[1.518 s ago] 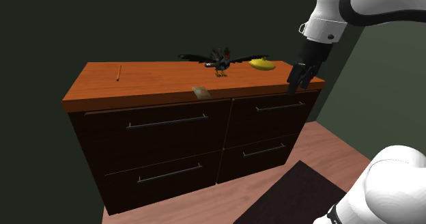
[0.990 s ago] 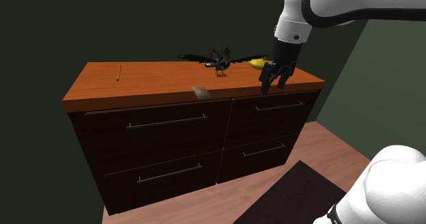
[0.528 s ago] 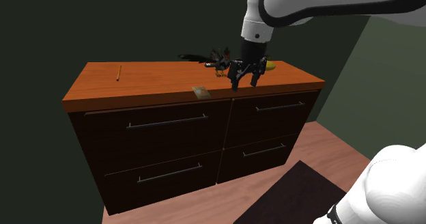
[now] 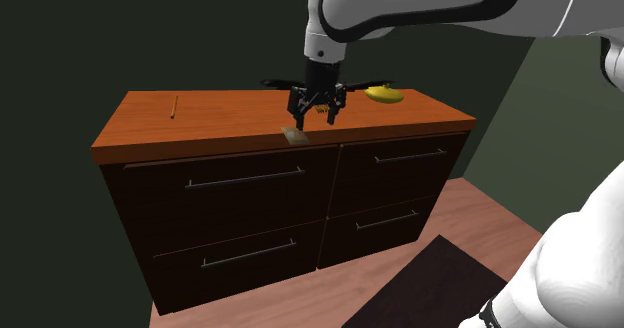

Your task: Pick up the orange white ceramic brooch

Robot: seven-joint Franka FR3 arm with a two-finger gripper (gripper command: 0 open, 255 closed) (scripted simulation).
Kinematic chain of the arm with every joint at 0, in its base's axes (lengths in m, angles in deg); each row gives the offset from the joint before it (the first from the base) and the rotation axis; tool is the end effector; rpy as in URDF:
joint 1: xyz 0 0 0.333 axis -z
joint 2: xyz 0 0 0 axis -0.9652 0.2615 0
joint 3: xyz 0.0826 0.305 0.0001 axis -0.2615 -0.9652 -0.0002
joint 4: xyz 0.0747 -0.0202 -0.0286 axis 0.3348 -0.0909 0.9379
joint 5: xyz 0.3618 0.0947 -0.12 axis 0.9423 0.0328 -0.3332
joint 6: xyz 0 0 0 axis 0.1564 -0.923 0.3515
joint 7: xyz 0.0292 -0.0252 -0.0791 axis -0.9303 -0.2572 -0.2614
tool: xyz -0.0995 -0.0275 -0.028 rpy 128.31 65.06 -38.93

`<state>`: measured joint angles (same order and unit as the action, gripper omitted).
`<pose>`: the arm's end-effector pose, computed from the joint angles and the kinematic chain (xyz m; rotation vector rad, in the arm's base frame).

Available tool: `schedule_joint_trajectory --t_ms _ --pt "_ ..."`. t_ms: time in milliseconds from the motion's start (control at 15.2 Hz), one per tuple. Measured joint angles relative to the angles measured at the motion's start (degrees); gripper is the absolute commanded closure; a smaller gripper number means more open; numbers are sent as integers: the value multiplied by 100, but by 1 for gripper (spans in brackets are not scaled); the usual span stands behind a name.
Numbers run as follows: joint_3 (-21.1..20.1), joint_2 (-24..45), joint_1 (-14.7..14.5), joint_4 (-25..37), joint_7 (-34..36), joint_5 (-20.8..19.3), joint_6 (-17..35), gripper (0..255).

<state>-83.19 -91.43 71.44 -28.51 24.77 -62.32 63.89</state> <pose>0.5311 0.1624 0.5519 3.1294 -0.1793 0.0036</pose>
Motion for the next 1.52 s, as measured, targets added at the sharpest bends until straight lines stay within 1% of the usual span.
schedule_joint_trajectory --t_ms 198,264,726,792,1518 --pt "-77 697 -85 795 294 -155 -137 0" --pt "-92 831 -113 897 365 -184 -116 0" --pt "-99 960 -133 546 432 -218 357 0" --pt "-98 953 -131 509 430 -216 392 255" --pt "-58 887 -102 545 431 -248 373 255"
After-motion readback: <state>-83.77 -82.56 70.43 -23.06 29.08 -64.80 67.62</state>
